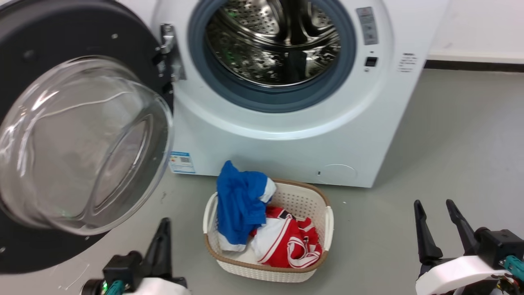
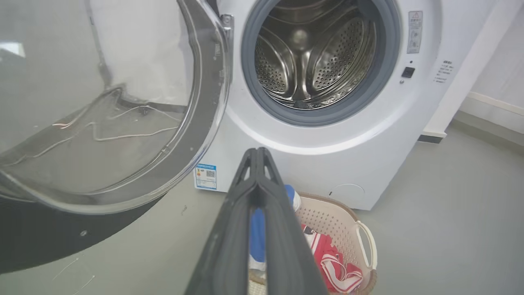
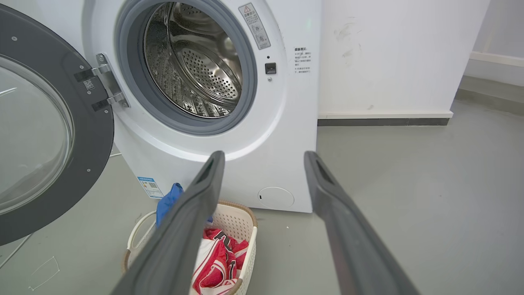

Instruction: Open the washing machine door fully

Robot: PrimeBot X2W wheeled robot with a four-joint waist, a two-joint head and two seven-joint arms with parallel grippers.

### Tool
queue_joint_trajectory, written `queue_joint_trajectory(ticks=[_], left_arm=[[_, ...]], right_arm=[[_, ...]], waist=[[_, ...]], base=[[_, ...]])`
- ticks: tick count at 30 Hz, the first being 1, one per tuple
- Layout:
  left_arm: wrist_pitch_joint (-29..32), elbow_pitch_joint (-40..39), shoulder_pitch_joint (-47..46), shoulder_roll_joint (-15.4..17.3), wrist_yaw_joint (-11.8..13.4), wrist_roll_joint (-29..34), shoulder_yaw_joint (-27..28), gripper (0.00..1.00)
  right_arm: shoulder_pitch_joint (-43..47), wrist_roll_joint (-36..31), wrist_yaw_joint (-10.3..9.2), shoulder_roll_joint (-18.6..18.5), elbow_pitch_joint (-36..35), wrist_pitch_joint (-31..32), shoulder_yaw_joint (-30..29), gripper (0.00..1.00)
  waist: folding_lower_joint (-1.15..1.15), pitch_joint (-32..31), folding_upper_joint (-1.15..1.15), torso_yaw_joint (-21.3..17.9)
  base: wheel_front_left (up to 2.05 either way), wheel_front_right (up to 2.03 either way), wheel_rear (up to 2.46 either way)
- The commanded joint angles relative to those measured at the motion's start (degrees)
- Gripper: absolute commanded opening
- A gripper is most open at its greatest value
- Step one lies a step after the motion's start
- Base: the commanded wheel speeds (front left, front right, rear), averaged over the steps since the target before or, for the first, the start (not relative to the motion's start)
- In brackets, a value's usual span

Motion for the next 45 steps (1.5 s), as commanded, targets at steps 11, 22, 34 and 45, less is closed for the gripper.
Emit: queue_joint_trajectory(ticks=[11, 22, 34, 45], left_arm=[[0.43, 3.36, -5.92, 1.4, -0.96, 3.03, -2.89, 0.0], [1.1, 3.92, -6.65, 1.63, 0.38, 2.51, -2.67, 1.0], [0.88, 2.76, -6.75, 2.04, 1.3, 2.51, -2.62, 1.0], [1.18, 2.55, -6.58, 2.52, 1.58, 2.11, -3.18, 1.0]], right_arm=[[-0.87, -0.47, -0.01, 0.19, 0.3, 0.33, 2.37, 1.0], [-1.7, -0.48, -0.01, -0.17, 0.72, 0.07, 3.53, 1.0], [-2.07, -0.44, -0.01, -0.39, 1.01, -0.52, 3.79, 1.0], [-1.73, -0.69, -0.01, -0.31, 1.5, -0.84, 3.64, 1.0]], waist=[[0.0, 0.08, 0.0, -7.28], [0.0, 0.14, 0.0, -7.43], [0.0, 0.45, 0.0, -7.15], [0.0, 0.14, 0.0, -7.24]], base=[[0.0, 0.0, 0.0], [0.0, 0.0, 0.0], [0.0, 0.0, 0.0], [0.0, 0.0, 0.0]])
